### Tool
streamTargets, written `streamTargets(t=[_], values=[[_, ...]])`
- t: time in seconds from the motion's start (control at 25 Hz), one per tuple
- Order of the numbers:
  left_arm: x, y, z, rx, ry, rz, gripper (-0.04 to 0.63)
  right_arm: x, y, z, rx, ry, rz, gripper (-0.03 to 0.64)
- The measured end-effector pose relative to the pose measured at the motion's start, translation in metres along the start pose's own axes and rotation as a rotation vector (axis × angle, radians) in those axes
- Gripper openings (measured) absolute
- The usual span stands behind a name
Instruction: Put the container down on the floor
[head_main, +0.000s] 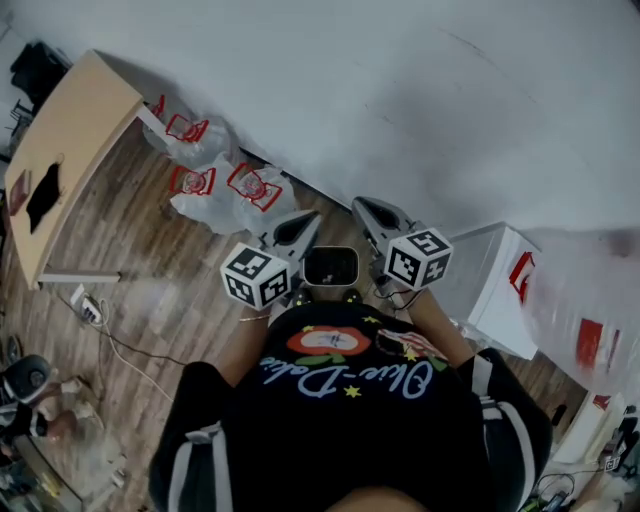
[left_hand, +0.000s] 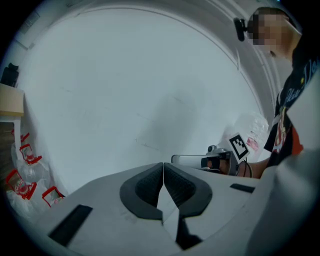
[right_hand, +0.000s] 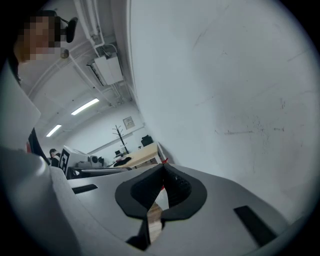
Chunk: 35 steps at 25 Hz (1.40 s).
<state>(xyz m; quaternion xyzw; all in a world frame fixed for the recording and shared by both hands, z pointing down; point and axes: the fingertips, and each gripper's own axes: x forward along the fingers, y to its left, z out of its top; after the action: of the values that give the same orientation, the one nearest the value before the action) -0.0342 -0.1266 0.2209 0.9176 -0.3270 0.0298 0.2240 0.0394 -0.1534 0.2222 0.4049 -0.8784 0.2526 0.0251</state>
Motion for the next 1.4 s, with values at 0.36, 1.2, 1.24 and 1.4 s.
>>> streamTargets(t=[0.36,1.2,1.24,1.4], values=[[-0.002,-0.01,0.004,0.027,0.004,0.001,0.006,-0.01,0.007,0.012,0.029,-0.042,0.004,-0.001],[-0.016,-0.014,0.0,0.037,-0.002,0.018,0.006,-0.011,0.029,0.012,0.074,-0.055,0.051,-0.002],[-0.016,-0.013,0.001,0.036,-0.005,0.019,0.006,-0.011,0.029,0.012,0.074,-0.055,0.052,0.0],[-0.019,-0.011,0.002,0.033,-0.01,0.022,0.005,-0.01,0.03,0.011,0.072,-0.051,0.052,-0.002]])
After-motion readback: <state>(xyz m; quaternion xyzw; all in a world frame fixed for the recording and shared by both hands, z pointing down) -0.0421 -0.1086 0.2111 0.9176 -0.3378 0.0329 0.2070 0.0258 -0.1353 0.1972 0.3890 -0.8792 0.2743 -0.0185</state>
